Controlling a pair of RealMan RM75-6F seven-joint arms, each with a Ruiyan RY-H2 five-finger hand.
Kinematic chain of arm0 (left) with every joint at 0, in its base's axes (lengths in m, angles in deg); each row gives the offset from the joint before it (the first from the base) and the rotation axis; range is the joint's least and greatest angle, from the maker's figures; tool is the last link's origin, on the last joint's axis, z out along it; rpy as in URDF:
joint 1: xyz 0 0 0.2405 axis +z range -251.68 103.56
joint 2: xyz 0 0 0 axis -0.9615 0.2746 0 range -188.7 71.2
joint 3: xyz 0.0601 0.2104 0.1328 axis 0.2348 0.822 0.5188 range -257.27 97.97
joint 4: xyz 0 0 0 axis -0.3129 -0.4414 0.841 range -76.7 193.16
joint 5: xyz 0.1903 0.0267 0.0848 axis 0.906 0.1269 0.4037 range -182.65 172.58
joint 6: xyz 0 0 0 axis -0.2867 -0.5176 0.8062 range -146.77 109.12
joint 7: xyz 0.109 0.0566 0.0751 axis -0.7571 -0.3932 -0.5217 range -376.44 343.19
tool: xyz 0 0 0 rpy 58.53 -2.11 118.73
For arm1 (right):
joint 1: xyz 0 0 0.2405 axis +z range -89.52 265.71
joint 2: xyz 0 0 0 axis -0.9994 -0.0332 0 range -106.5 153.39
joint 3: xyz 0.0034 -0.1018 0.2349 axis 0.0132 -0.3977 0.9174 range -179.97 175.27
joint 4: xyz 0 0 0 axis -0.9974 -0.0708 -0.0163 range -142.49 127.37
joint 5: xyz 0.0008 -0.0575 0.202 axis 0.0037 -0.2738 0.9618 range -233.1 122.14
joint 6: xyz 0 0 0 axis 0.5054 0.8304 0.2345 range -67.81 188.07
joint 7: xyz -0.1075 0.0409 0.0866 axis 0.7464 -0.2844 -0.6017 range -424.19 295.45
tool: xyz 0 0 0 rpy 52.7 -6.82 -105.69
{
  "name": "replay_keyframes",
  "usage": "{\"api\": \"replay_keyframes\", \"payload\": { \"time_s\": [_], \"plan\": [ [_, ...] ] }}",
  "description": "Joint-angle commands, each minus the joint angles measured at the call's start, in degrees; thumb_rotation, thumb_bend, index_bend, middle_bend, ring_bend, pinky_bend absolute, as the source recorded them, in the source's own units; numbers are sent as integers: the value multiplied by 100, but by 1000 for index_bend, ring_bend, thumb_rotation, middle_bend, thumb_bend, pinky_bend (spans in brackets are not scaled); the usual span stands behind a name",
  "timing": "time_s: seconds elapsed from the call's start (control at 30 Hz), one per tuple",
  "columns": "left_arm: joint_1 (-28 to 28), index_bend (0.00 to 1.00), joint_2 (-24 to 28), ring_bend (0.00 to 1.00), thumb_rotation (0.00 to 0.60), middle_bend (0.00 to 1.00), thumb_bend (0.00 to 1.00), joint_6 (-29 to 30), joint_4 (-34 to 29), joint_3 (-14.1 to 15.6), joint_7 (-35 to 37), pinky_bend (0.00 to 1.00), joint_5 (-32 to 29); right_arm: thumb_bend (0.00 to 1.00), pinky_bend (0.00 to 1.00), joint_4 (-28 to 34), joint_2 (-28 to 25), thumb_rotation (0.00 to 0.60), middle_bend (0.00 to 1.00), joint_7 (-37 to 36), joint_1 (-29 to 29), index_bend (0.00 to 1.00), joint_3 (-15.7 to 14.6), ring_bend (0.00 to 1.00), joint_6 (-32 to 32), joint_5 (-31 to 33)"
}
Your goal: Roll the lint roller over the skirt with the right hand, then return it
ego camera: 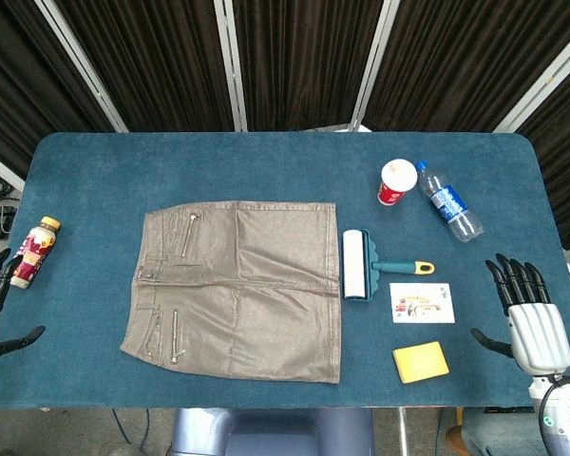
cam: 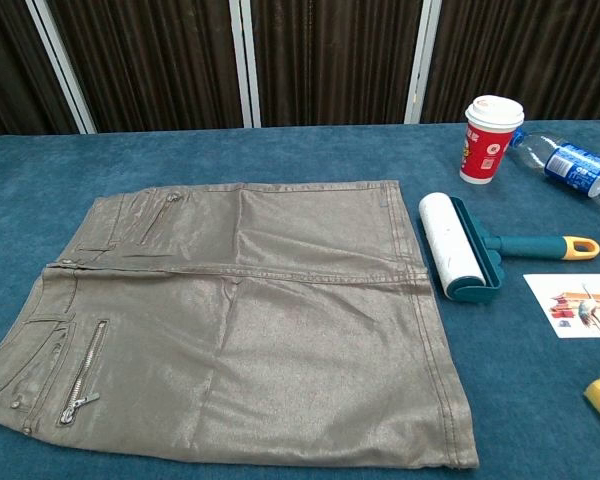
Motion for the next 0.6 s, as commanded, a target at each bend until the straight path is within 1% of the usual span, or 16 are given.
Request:
{"api": "replay_keyframes", "payload": {
  "time_s": [0.03, 0.13, 0.23, 0.3, 0.43, 0.53, 0.6],
  "plan": [
    [6, 0, -5, 0, 600, 0, 0, 11, 8, -2, -1, 0, 2, 0, 0, -19, 27, 600, 0, 25, -6, 0, 13, 0, -12, -2],
    [9, 0, -8, 0, 600, 0, 0, 10, 21, -3, 5, 0, -8, 0, 0, -41, 63, 600, 0, 38, 15, 0, 19, 0, -84, 19],
    [-5, 0, -22, 0, 600, 0, 0, -17, 37, -12, -8, 0, -36, 0, 0, -188, 162, 600, 0, 123, 150, 0, 56, 0, -356, 107],
    [-20, 0, -40, 0, 600, 0, 0, -36, 58, -25, -31, 0, -58, 0, 0, -332, 253, 600, 0, 165, 295, 0, 105, 0, -618, 200],
    [-75, 0, -91, 0, 600, 0, 0, -133, 98, -73, -93, 0, -179, 16, 0, -698, 452, 600, 8, 266, 798, 6, 275, 0, -1441, 450],
    [-114, 0, -127, 0, 600, 0, 0, -214, 130, -112, -166, 0, -300, 91, 0, -1101, 695, 600, 73, 342, 1144, 80, 443, 0, -1829, 561],
    [-142, 0, -155, 0, 600, 0, 0, -279, 146, -144, -223, 0, -414, 186, 7, -1435, 927, 600, 107, 371, 1393, 110, 546, 0, -2145, 676]
  ]
}}
